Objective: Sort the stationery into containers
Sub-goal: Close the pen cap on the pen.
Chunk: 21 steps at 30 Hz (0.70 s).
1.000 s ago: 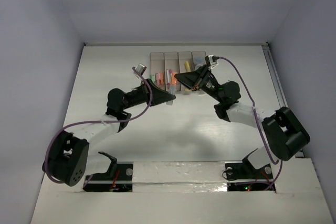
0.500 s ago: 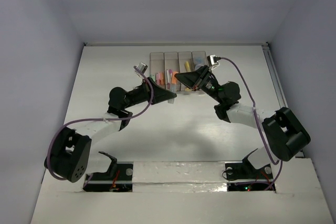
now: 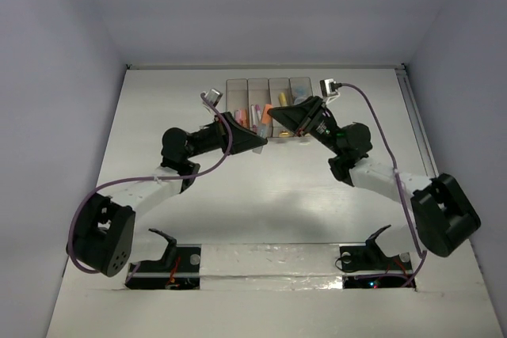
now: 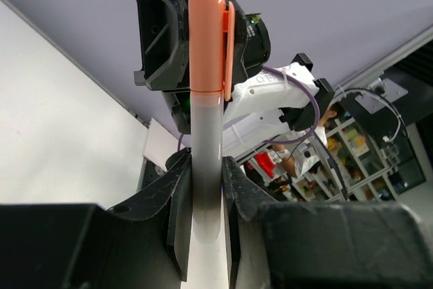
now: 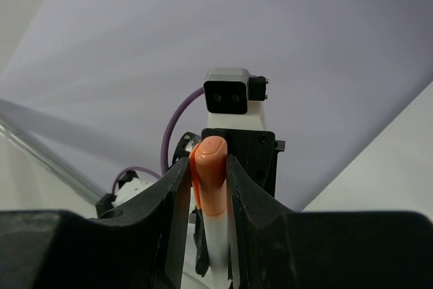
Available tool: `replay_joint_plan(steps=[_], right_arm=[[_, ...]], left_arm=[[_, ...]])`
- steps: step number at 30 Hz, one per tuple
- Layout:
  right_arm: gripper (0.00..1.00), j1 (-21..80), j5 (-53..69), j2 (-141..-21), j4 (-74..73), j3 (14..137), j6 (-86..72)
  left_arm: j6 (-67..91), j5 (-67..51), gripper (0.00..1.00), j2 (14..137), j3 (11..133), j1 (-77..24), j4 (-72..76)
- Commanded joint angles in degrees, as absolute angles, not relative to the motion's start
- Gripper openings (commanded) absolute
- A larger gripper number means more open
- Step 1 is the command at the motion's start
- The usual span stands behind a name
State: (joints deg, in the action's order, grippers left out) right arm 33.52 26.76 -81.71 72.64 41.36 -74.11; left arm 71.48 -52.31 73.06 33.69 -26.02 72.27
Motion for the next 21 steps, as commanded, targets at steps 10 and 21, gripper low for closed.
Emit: replay_joint_plan(steps=[10,21], right_arm=[[0.00,41.04,36.30,-70.66,47.12,39.38,-54.41],[0.00,46.32,27.17,-69.35,33.76,41.40,-44.21]], left_arm=[[77.25,-42.71,0.00,76.81,41.92,-23.20,88.49],[78.40,-42.54,0.00,78.05,43.77,-24.35,90.35]])
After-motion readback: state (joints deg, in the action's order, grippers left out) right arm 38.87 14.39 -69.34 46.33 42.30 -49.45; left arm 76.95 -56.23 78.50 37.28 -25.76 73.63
